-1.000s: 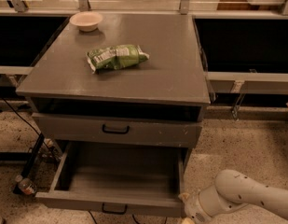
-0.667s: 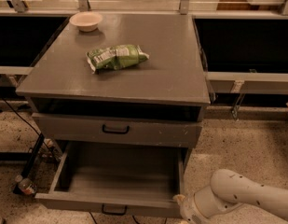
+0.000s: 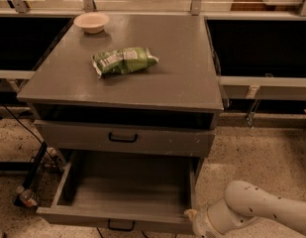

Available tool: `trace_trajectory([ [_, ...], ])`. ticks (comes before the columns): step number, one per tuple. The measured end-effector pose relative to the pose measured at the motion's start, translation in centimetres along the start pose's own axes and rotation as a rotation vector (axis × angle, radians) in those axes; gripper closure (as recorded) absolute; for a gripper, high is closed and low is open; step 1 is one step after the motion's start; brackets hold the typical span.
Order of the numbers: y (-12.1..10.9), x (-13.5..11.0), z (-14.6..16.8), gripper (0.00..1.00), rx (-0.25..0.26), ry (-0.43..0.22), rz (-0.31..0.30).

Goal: Open middle drawer

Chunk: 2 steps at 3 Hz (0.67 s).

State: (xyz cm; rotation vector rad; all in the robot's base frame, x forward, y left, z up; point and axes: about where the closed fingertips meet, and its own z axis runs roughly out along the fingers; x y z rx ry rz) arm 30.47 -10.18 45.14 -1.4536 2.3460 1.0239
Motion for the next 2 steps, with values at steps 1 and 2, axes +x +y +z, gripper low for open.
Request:
trace_trajectory([
  [1, 1.0, 1.3, -0.3, 0.0, -0.023, 0.012, 0.003],
  [2, 2.2, 2.5, -1.0, 0.0, -0.026, 0.024, -0.004],
])
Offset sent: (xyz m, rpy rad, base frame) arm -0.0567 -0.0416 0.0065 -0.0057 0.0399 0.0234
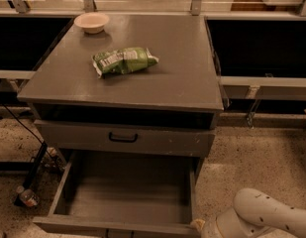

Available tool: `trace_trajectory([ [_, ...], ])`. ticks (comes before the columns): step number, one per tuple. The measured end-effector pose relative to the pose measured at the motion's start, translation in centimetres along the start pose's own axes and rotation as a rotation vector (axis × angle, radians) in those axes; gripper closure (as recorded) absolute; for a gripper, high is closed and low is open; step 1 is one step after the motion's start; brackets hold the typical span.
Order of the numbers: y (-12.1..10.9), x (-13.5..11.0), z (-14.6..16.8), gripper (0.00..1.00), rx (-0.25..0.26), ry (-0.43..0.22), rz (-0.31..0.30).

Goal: Open middle drawer

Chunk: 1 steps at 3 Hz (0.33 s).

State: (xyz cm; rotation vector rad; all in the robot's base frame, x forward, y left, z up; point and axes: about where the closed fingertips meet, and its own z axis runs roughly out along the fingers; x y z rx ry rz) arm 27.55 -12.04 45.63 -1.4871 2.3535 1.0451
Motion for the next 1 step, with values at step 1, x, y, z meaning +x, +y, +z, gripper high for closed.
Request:
trace_trajectory([
  [1, 0.0, 0.0, 0.0, 0.0, 0.0, 0.0, 0.0],
])
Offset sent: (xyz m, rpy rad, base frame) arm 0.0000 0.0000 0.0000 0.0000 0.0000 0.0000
